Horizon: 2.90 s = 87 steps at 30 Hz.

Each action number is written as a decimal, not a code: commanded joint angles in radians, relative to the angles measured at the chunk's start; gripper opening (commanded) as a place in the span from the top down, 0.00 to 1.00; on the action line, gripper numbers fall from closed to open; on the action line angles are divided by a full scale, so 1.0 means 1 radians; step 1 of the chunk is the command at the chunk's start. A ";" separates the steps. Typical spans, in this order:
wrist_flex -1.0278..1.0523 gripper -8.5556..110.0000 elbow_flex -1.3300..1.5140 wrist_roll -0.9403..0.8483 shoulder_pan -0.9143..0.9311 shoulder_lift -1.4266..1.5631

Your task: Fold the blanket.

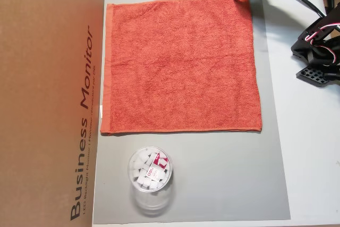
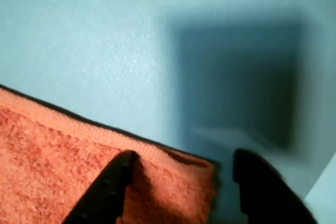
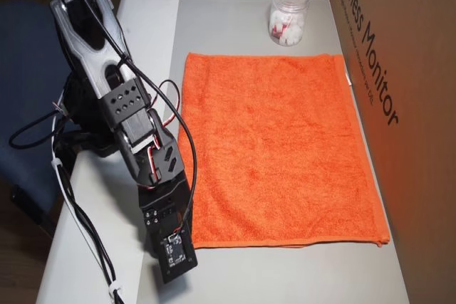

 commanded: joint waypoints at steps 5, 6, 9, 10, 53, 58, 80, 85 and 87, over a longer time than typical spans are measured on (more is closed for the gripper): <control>-0.035 0.77 0.023 -0.005 -0.032 -0.015; -0.029 0.77 0.025 -0.005 -0.032 -0.015; -0.026 0.77 0.029 -0.003 -0.043 -0.015; -0.025 0.77 0.029 -0.003 -0.044 -0.015; -0.025 0.90 0.061 -0.135 -0.026 0.021; 0.015 0.92 0.101 -0.184 -0.028 0.127; 0.213 0.92 0.103 -0.138 -0.032 0.468; 0.221 0.92 0.071 -0.077 -0.067 0.545; 0.225 0.92 0.055 -0.054 -0.083 0.561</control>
